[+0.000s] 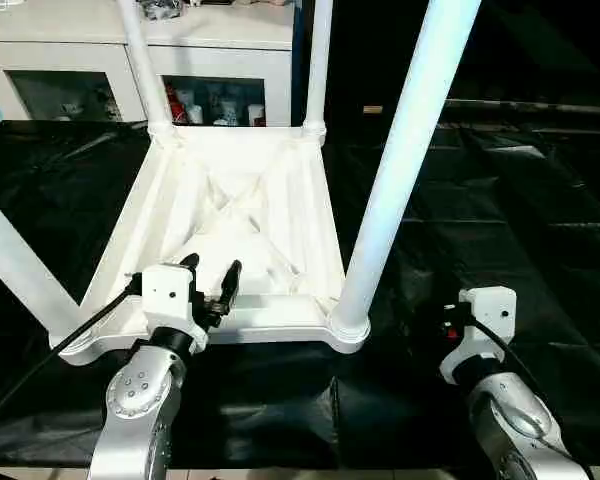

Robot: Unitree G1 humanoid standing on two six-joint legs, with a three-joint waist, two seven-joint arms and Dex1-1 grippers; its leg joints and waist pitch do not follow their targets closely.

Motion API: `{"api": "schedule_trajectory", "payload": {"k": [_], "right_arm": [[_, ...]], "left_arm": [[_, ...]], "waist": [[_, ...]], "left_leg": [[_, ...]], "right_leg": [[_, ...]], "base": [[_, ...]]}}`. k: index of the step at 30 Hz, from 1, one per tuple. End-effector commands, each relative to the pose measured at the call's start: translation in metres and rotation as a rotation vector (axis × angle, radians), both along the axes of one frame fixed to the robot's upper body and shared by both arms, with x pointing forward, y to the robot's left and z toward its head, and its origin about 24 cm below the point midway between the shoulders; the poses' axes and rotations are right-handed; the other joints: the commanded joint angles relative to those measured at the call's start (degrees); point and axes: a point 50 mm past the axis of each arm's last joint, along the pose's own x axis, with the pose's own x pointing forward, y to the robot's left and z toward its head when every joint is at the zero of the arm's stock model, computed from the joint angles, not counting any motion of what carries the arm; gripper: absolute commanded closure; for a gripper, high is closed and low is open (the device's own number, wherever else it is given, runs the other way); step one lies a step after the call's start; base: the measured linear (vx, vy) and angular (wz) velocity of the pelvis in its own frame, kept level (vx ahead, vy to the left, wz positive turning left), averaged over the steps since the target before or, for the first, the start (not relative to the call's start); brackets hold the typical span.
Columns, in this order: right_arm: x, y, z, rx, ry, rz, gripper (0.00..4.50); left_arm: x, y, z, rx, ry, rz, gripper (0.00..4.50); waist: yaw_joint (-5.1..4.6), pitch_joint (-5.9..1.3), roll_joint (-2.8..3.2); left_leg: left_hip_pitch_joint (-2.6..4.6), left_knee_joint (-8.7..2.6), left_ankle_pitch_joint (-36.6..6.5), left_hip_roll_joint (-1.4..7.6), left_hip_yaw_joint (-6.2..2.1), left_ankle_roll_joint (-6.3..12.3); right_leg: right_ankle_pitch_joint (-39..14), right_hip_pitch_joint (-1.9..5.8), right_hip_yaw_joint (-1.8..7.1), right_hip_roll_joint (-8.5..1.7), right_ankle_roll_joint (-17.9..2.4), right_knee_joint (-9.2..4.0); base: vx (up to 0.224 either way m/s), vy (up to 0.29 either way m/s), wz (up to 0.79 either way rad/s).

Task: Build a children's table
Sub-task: Rotate leg to tighten

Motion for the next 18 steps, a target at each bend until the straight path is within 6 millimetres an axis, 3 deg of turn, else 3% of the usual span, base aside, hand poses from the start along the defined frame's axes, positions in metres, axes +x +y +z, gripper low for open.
{"api": "schedule_trajectory", "payload": {"k": [1,17,18], "right_arm": [[0.0007,0.001,0.0021,-0.008,-0.005,-0.001,0.02],[0.0001,0.002,0.0016,-0.015,-0.004,0.007,0.02],[0.0,0.002,0.0017,-0.016,-0.005,0.008,0.02]], "left_arm": [[0.0017,-0.0015,0.0013,-0.008,-0.001,-0.011,0.99],[0.0007,-0.0024,0.0008,-0.011,0.001,-0.016,0.99],[0.0006,-0.0025,0.0007,-0.01,0.002,-0.017,0.99]], "waist": [[-0.08,-2.42,0.24],[-0.05,-2.58,0.2],[-0.05,-2.63,0.2]], "left_leg": [[0.82,-4.12,-20.7,1.58,-1.15,-0.22],[0.76,-4.05,-19.59,1.59,-1.14,-0.01],[0.45,-3.91,-17.24,1.56,-1.08,0.38]], "right_leg": [[-16.61,1.46,1.66,-1.44,-4.74,-4.98],[-14.64,1.58,1.66,-1.43,-5.11,-4.72],[-12.03,1.47,1.71,-1.37,-5.65,-4.66]], "base": [[0.0,0.0,0.0],[0.0,0.0,0.0],[0.0,0.0,0.0]]}}
